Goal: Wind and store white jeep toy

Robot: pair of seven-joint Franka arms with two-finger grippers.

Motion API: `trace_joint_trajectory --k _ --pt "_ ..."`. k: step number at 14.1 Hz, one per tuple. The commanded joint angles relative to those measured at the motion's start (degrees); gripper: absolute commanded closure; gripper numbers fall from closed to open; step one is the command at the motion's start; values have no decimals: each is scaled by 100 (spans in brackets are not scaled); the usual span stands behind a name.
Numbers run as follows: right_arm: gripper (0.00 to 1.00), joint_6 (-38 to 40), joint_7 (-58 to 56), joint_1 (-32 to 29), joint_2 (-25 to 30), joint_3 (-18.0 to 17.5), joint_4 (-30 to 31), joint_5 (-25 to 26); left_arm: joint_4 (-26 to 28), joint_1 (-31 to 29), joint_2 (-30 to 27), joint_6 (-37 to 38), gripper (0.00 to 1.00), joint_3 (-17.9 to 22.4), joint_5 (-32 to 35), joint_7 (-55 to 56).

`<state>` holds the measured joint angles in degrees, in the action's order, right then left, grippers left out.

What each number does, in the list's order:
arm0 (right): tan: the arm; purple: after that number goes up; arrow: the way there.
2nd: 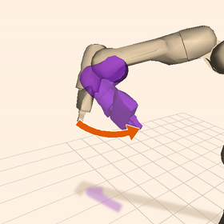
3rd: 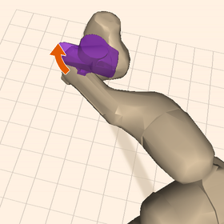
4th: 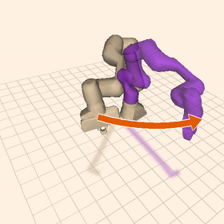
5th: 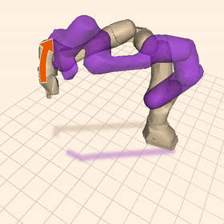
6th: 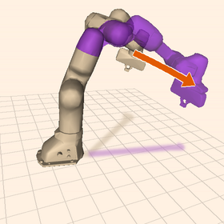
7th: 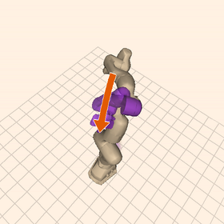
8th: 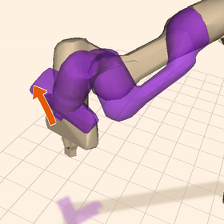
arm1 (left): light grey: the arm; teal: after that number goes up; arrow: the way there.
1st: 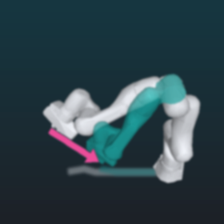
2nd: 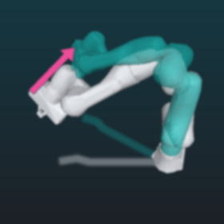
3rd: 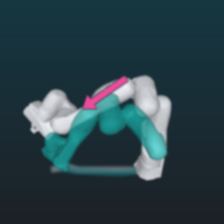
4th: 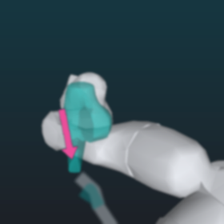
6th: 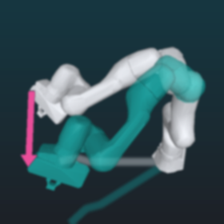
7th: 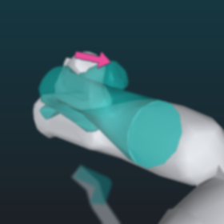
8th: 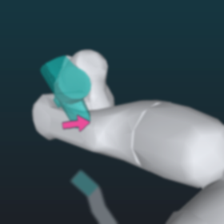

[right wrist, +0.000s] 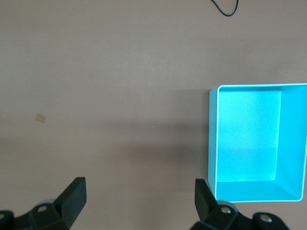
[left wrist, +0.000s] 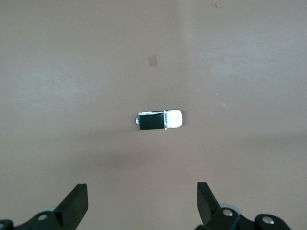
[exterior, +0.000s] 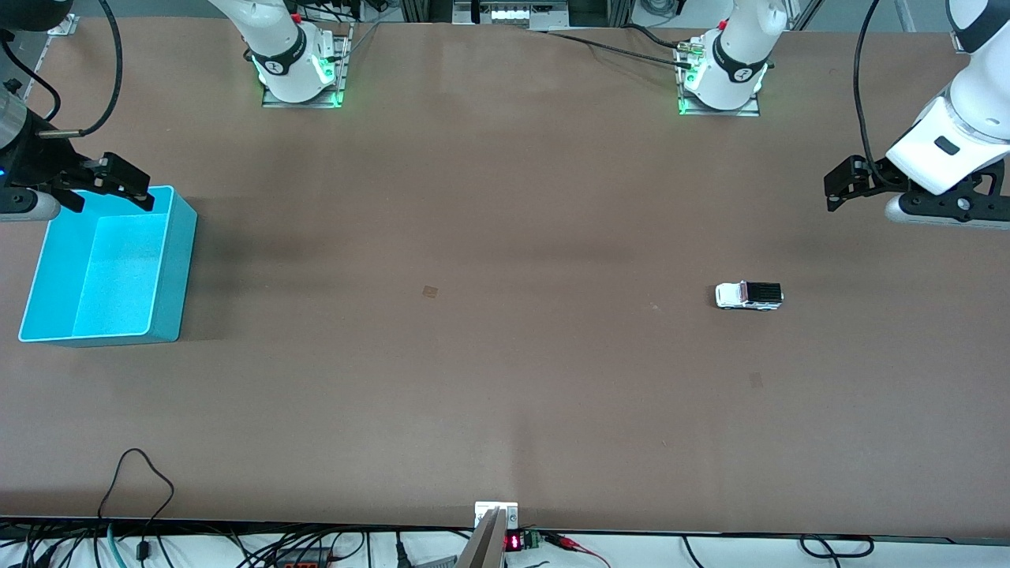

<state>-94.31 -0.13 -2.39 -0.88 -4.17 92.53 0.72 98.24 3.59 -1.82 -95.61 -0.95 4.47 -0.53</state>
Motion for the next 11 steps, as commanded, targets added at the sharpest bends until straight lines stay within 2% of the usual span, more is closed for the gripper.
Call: trace_joint_trajectory --k 1,11 --pt "0 115 -83 -7 9 12 -86 -72 -155 37 32 122 0 68 -130 -79" --pt "0 115 -83 -7 0 12 -94 -72 -226 37 111 315 0 77 -139 -87"
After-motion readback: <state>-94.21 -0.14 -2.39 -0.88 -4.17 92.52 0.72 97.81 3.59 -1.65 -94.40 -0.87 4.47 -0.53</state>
